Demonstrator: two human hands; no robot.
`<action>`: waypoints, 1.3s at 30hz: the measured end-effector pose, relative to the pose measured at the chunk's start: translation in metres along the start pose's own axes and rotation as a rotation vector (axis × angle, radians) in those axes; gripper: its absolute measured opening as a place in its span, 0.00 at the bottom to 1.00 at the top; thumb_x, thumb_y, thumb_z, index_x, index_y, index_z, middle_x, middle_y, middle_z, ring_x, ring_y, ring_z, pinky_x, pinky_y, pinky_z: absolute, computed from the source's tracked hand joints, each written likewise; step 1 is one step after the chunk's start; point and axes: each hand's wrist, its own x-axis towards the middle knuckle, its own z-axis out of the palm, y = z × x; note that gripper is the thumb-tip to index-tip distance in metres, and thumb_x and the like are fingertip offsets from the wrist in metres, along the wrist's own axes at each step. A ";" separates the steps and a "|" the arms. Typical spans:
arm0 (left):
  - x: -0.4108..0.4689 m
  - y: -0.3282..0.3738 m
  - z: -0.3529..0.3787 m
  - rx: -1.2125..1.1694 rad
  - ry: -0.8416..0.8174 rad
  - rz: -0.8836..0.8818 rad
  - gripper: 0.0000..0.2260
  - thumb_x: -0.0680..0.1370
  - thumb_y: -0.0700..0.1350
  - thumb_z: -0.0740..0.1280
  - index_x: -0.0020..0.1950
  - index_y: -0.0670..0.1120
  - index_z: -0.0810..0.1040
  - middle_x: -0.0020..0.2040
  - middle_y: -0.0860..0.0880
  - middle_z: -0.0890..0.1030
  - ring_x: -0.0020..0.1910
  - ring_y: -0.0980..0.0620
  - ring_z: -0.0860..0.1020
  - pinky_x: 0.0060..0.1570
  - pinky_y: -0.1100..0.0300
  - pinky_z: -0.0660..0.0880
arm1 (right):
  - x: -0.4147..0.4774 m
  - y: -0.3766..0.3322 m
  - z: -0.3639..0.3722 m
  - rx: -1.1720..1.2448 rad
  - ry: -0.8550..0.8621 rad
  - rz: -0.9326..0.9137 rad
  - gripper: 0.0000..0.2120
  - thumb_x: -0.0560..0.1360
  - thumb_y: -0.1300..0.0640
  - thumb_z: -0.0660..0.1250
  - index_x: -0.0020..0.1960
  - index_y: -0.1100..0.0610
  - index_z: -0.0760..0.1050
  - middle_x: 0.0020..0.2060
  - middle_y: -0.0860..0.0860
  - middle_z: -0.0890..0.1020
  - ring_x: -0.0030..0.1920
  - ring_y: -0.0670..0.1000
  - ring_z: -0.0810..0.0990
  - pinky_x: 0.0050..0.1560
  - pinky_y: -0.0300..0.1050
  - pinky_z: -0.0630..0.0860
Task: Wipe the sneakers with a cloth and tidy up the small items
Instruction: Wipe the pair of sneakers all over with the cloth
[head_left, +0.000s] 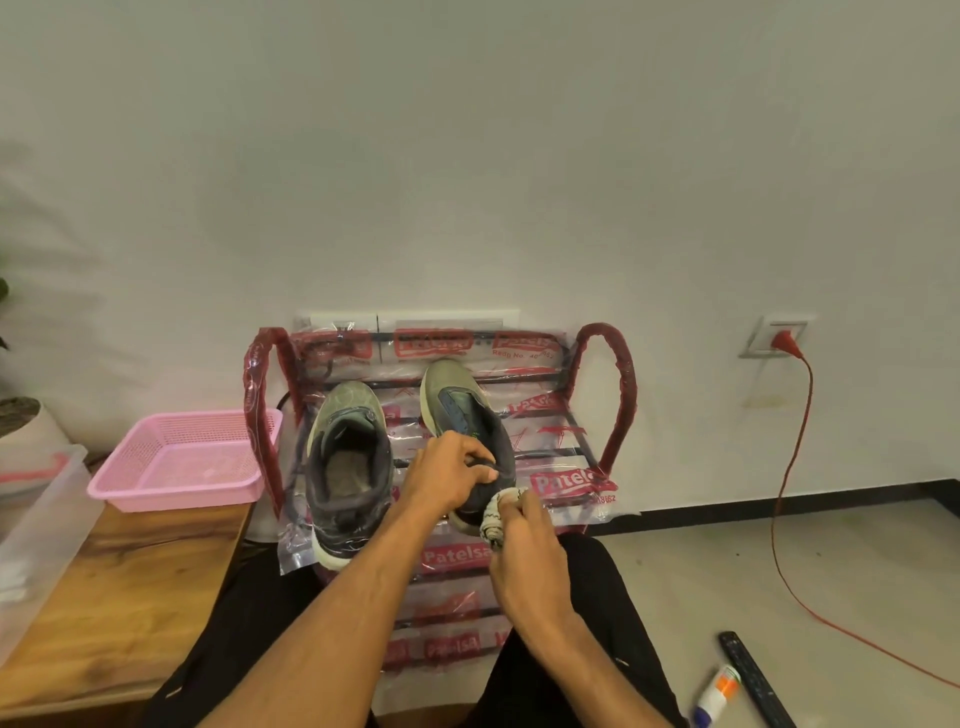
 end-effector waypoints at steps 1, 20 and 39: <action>0.001 -0.001 0.000 -0.005 -0.010 0.001 0.06 0.71 0.48 0.76 0.47 0.54 0.85 0.45 0.54 0.85 0.48 0.55 0.81 0.53 0.50 0.78 | 0.001 0.001 -0.001 -0.020 0.006 -0.009 0.21 0.75 0.63 0.66 0.67 0.57 0.69 0.61 0.50 0.68 0.58 0.51 0.71 0.52 0.46 0.76; 0.004 -0.012 -0.002 0.004 0.007 -0.021 0.06 0.70 0.48 0.76 0.46 0.55 0.85 0.43 0.55 0.85 0.47 0.55 0.81 0.53 0.50 0.78 | 0.002 0.011 -0.005 -0.197 -0.081 -0.454 0.23 0.67 0.67 0.70 0.61 0.61 0.74 0.53 0.53 0.74 0.50 0.54 0.75 0.44 0.47 0.78; 0.003 -0.019 -0.003 -0.093 -0.024 -0.026 0.07 0.70 0.48 0.77 0.41 0.60 0.83 0.42 0.56 0.85 0.48 0.55 0.82 0.52 0.48 0.79 | 0.019 0.040 -0.033 0.055 -0.034 -0.334 0.18 0.75 0.61 0.69 0.64 0.54 0.77 0.53 0.46 0.74 0.51 0.46 0.72 0.51 0.43 0.76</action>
